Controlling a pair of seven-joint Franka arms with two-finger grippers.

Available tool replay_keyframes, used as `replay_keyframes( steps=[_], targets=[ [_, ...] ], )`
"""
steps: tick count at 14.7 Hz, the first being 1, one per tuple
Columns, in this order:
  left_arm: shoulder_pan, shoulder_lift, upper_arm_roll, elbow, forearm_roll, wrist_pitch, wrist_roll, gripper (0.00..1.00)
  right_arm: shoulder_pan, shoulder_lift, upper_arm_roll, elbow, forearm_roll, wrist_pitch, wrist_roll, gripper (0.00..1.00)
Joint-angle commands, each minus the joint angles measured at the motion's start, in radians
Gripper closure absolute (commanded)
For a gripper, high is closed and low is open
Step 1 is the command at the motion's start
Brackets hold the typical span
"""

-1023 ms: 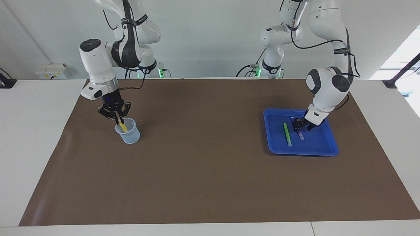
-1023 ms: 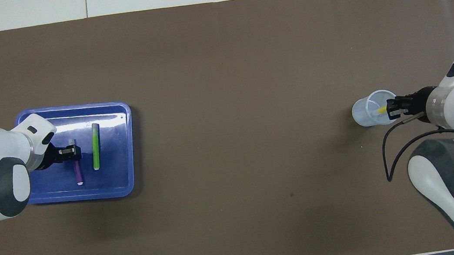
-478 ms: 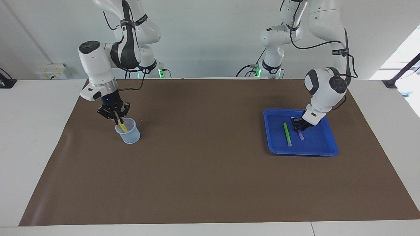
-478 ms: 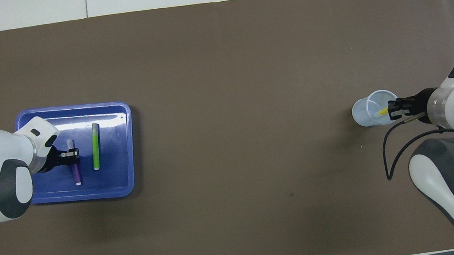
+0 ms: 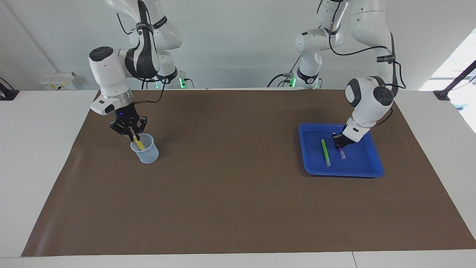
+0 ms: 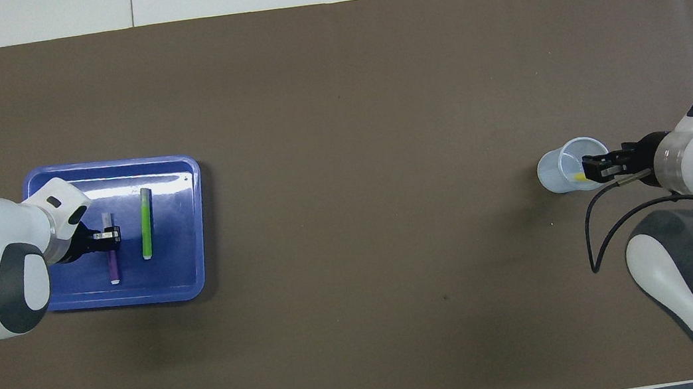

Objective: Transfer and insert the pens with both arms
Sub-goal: 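Insert the yellow pen into the clear cup with the right gripper, then grasp the purple pen in the tray with the left gripper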

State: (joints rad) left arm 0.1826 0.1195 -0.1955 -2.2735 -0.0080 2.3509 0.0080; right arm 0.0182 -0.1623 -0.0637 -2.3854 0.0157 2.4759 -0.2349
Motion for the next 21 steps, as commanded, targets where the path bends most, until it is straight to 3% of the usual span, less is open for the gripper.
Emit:
replay_keyframes(
  steps=[1,4,8,13,17,21],
  targets=[
    [-0.006,0.015,0.007,0.056,0.019,-0.072,-0.006,1.00,-0.011,-0.035,0.004,0.041,0.010,-0.082,0.006,0.08],
    [-0.009,0.043,0.005,0.208,0.014,-0.256,-0.009,1.00,-0.011,-0.060,0.004,0.127,0.010,-0.217,0.006,0.03],
    [-0.014,0.031,-0.004,0.314,0.005,-0.419,-0.083,1.00,-0.011,-0.049,0.005,0.280,0.009,-0.406,0.058,0.00],
    [-0.054,0.026,-0.010,0.482,-0.177,-0.674,-0.424,1.00,-0.011,0.021,0.008,0.506,-0.011,-0.657,0.166,0.00],
    [-0.071,-0.033,-0.016,0.482,-0.409,-0.683,-0.809,1.00,-0.011,0.101,0.030,0.698,-0.039,-0.798,0.223,0.00],
    [-0.095,-0.086,-0.028,0.474,-0.605,-0.670,-1.084,1.00,-0.014,0.132,0.157,0.784,-0.031,-0.847,0.399,0.00]
  ],
)
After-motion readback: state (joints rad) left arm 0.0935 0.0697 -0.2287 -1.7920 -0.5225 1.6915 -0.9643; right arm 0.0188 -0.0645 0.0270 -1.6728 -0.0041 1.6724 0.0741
